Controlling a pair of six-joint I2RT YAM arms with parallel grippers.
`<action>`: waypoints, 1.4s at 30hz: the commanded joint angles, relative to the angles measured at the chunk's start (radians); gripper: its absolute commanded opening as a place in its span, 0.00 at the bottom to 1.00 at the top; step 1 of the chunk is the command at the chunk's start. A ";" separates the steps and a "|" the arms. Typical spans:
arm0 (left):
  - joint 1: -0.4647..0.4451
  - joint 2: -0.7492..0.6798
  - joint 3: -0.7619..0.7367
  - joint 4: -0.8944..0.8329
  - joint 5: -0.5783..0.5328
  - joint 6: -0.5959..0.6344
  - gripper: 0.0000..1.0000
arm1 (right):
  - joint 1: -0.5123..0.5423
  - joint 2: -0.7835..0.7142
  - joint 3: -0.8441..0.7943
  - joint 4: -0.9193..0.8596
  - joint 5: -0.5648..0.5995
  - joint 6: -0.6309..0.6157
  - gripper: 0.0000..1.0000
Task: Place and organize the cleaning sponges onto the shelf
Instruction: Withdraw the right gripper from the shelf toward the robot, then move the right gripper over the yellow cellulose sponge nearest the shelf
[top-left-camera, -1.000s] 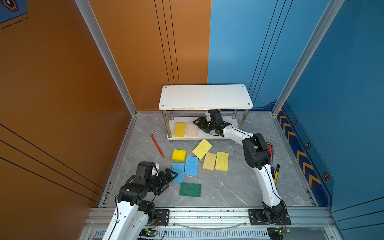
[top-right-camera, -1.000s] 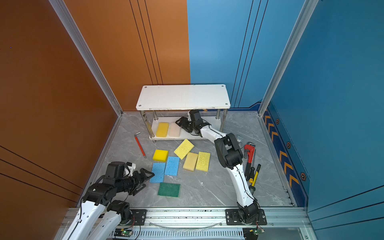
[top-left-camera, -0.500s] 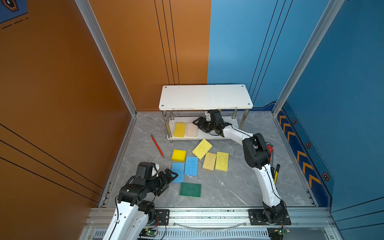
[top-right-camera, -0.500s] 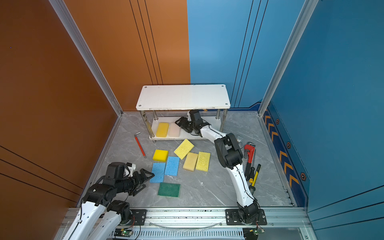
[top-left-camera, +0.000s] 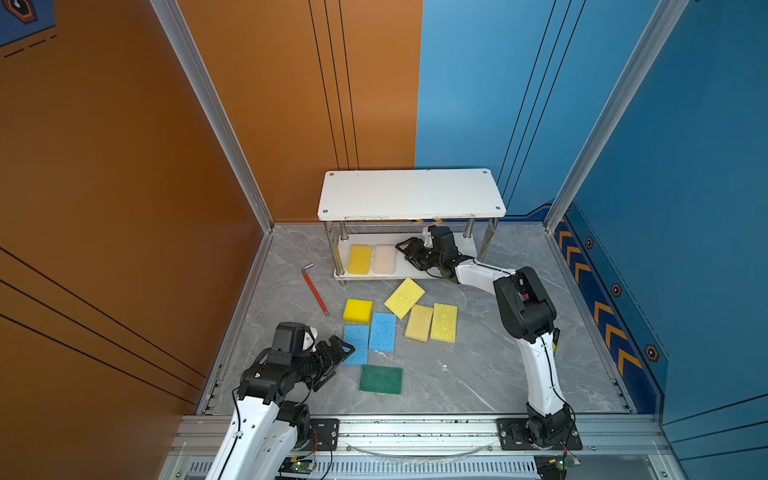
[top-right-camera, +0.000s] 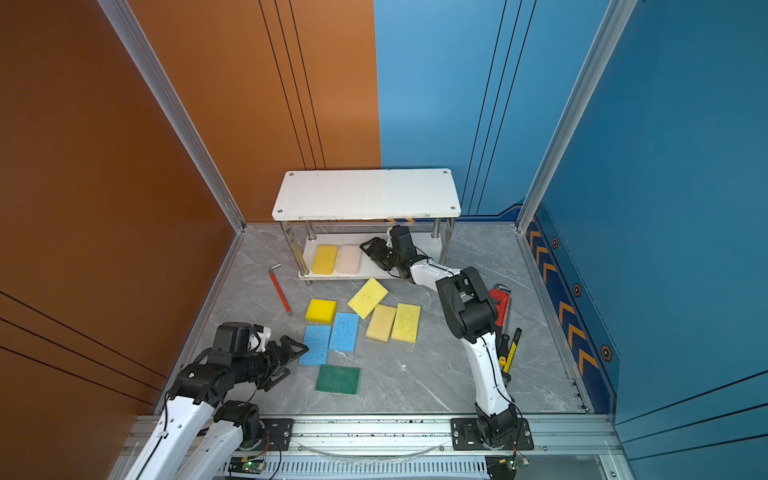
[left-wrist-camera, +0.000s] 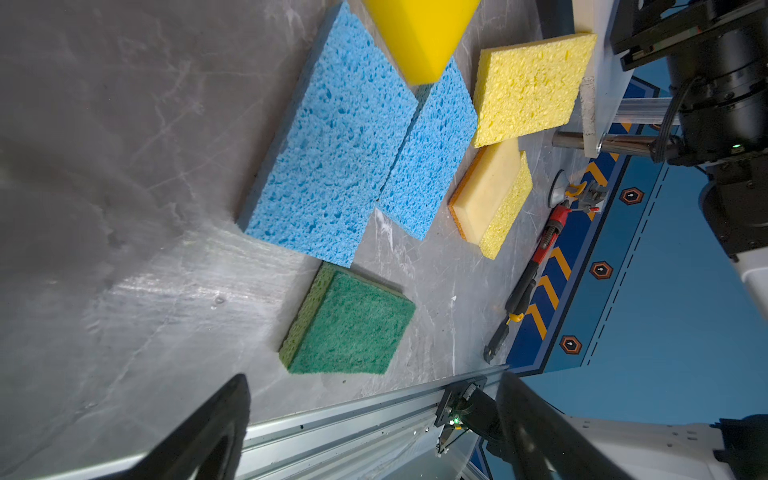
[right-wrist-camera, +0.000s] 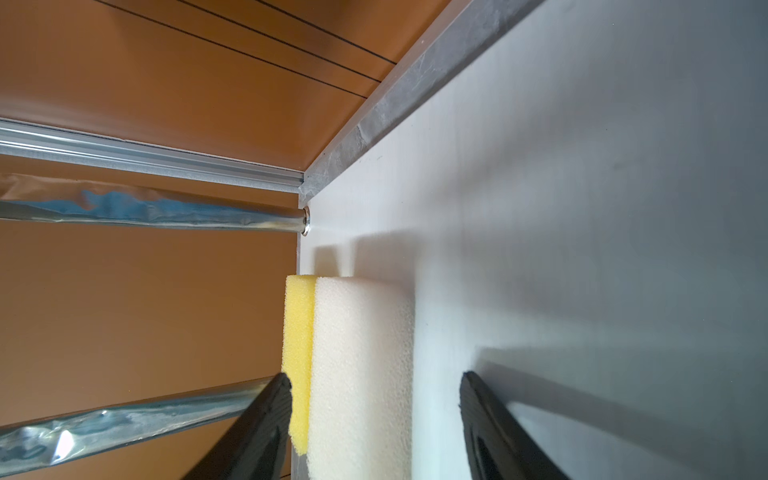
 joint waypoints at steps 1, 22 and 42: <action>0.014 0.010 0.033 -0.017 -0.005 0.039 0.94 | 0.003 -0.071 -0.044 0.059 0.008 0.027 0.66; 0.036 0.106 0.060 0.116 0.029 0.071 0.96 | 0.056 -0.433 -0.358 -0.130 -0.040 -0.093 0.68; 0.034 0.275 0.060 0.292 0.029 0.051 0.97 | 0.112 -0.717 -0.498 -0.783 0.063 -0.393 0.77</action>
